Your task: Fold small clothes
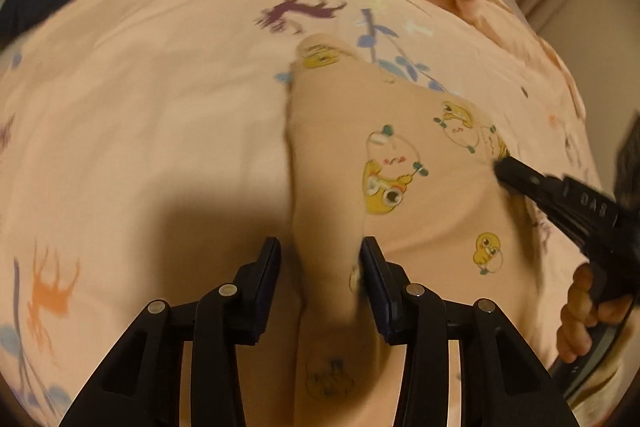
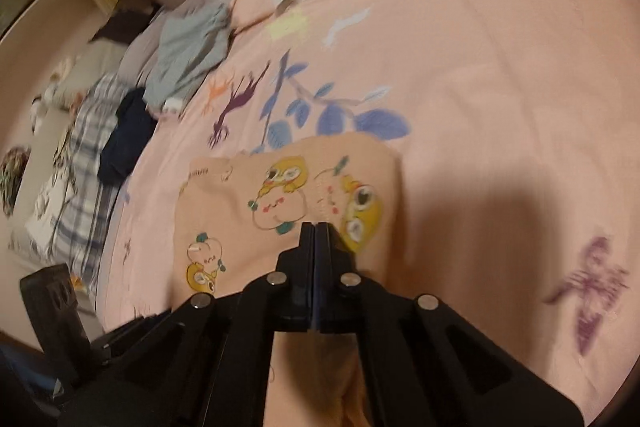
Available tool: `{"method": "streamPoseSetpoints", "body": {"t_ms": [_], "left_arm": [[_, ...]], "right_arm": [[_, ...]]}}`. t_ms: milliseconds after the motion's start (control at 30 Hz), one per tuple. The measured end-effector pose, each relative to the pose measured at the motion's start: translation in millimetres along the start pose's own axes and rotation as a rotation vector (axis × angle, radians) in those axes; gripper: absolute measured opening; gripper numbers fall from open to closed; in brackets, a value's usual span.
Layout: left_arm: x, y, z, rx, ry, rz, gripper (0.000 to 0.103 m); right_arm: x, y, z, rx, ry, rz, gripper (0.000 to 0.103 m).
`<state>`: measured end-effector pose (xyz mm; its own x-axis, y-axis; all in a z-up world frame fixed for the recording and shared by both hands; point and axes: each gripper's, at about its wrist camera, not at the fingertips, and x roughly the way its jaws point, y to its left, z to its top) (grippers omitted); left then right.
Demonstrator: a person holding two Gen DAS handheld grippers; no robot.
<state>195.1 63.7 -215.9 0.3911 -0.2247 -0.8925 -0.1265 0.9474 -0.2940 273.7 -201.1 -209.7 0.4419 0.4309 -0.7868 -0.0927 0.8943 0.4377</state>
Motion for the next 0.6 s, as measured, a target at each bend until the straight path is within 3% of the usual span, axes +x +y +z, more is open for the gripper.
{"method": "streamPoseSetpoints", "body": {"t_ms": [33,67,167,233,267,300,333,367,400,600], "left_arm": [[-12,3,-5,-0.021,-0.002,-0.008,0.044],[-22,-1,-8,-0.003,-0.029,-0.001,0.044],[-47,-12,-26,0.097,-0.156,0.01,0.044],[-43,-15,-36,0.1,-0.14,-0.042,0.044],[-28,-14,-40,0.088,-0.078,-0.113,0.044],[-13,-12,-41,0.078,-0.018,-0.13,0.044],[-1,-10,-44,0.069,0.021,-0.087,0.044],[6,-7,-48,0.071,0.011,0.008,0.043],[3,-7,-50,0.082,-0.006,0.01,0.043],[-7,6,-68,0.021,-0.026,-0.009,0.043]], "right_arm": [[-13,1,-4,-0.01,-0.028,-0.038,0.005],[-21,3,-7,-0.008,-0.034,-0.022,0.01],[-42,14,-19,-0.03,-0.039,0.139,0.01],[-43,23,-27,-0.058,-0.039,0.174,0.01],[-39,26,-32,-0.064,-0.023,0.156,0.01],[-32,27,-36,-0.059,0.003,0.125,0.01],[-19,22,-42,-0.034,0.062,0.043,0.009],[-11,17,-46,-0.016,0.094,-0.033,0.001],[-7,14,-50,-0.009,0.112,-0.078,0.0],[-28,1,-76,-0.041,0.113,-0.098,0.0]]}}
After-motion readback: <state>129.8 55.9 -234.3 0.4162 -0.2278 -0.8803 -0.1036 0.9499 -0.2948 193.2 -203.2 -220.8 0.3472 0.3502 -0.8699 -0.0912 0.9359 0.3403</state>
